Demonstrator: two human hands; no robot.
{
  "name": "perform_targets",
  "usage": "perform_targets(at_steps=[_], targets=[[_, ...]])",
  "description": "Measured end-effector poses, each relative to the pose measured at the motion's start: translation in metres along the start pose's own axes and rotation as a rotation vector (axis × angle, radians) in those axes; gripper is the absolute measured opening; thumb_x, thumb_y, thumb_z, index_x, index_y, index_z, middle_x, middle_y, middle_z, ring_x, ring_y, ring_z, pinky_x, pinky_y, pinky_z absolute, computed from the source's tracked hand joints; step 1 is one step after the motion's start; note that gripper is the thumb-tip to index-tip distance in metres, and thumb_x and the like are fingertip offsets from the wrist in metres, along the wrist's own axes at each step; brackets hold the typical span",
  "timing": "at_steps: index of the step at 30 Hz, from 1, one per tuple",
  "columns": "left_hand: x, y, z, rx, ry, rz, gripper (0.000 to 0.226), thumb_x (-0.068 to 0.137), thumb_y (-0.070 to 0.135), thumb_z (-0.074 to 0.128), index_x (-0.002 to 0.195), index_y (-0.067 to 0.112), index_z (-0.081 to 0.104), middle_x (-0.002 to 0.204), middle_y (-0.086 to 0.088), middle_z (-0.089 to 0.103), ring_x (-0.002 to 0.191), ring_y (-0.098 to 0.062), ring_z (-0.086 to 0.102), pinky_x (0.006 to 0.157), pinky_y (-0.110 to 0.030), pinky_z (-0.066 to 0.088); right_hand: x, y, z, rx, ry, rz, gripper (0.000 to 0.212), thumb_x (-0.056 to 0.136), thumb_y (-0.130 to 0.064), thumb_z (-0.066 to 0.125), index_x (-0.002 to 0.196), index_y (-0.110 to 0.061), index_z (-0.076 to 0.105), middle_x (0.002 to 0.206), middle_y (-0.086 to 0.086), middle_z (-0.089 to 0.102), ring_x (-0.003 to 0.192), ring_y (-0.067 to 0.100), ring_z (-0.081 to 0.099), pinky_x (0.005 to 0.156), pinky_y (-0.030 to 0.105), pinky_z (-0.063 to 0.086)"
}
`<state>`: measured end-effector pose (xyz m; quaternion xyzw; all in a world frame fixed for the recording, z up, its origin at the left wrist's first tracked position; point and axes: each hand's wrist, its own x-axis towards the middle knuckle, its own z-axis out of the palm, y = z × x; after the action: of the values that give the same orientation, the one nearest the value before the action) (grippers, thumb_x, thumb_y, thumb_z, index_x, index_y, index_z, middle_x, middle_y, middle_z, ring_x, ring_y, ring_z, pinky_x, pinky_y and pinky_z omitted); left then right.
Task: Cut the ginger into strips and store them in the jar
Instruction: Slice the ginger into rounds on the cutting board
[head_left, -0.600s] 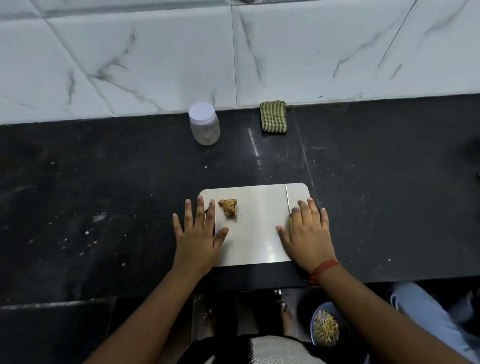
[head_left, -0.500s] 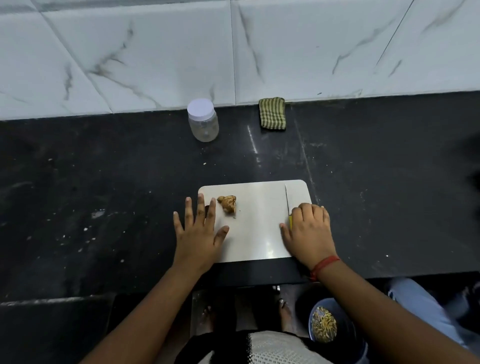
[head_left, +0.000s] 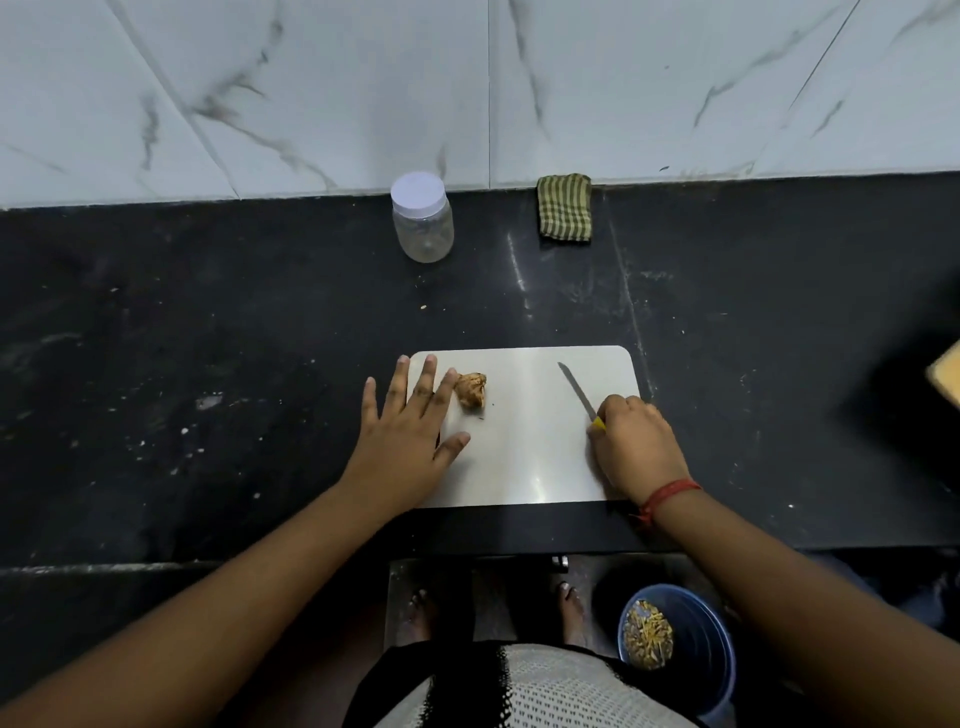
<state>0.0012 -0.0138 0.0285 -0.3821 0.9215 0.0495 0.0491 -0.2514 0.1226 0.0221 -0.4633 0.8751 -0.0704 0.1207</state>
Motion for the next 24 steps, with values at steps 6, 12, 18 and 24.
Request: perform_targets(at_steps=[6, 12, 18, 24], targets=[[0.015, 0.017, 0.005, -0.175, -0.067, -0.092, 0.073, 0.105, 0.049, 0.037, 0.163, 0.025, -0.001, 0.17, 0.005, -0.008, 0.155, -0.02, -0.018, 0.122, -0.054, -0.011, -0.005, -0.02, -0.009, 0.226, 0.029, 0.023, 0.012, 0.093, -0.024, 0.052, 0.094, -0.013, 0.054, 0.098, 0.001, 0.05, 0.081, 0.024, 0.053, 0.068, 0.034, 0.045], [0.031, 0.019, 0.012, -0.243, -0.012, -0.075, 0.065, 0.105, 0.045, 0.044, 0.16, 0.019, 0.023, 0.169, 0.002, 0.019, 0.157, -0.018, 0.003, 0.125, -0.05, -0.006, -0.01, -0.042, -0.006, 0.492, 0.058, 0.008, 0.008, 0.093, -0.022, 0.055, 0.094, -0.015, 0.052, 0.098, -0.002, 0.05, 0.078, 0.015, 0.051, 0.07, 0.034, 0.046], [0.039, 0.016, 0.01, -0.306, 0.077, -0.09, 0.052, 0.1, 0.037, 0.057, 0.147, 0.018, 0.046, 0.153, 0.001, 0.047, 0.151, -0.019, 0.026, 0.126, -0.052, -0.001, -0.014, -0.045, -0.002, 0.651, 0.049, 0.035, 0.006, 0.091, -0.015, 0.054, 0.087, -0.017, 0.05, 0.09, -0.004, 0.051, 0.078, 0.011, 0.051, 0.07, 0.028, 0.042], [0.045, 0.026, 0.01, -0.306, 0.16, -0.199, 0.043, 0.09, 0.052, 0.065, 0.119, 0.021, 0.061, 0.118, 0.003, 0.06, 0.121, -0.022, 0.049, 0.125, -0.056, 0.005, -0.011, -0.045, -0.003, 0.699, -0.028, 0.052, 0.013, 0.089, -0.014, 0.055, 0.086, -0.025, 0.05, 0.093, -0.007, 0.051, 0.076, 0.017, 0.057, 0.072, 0.039, 0.054]])
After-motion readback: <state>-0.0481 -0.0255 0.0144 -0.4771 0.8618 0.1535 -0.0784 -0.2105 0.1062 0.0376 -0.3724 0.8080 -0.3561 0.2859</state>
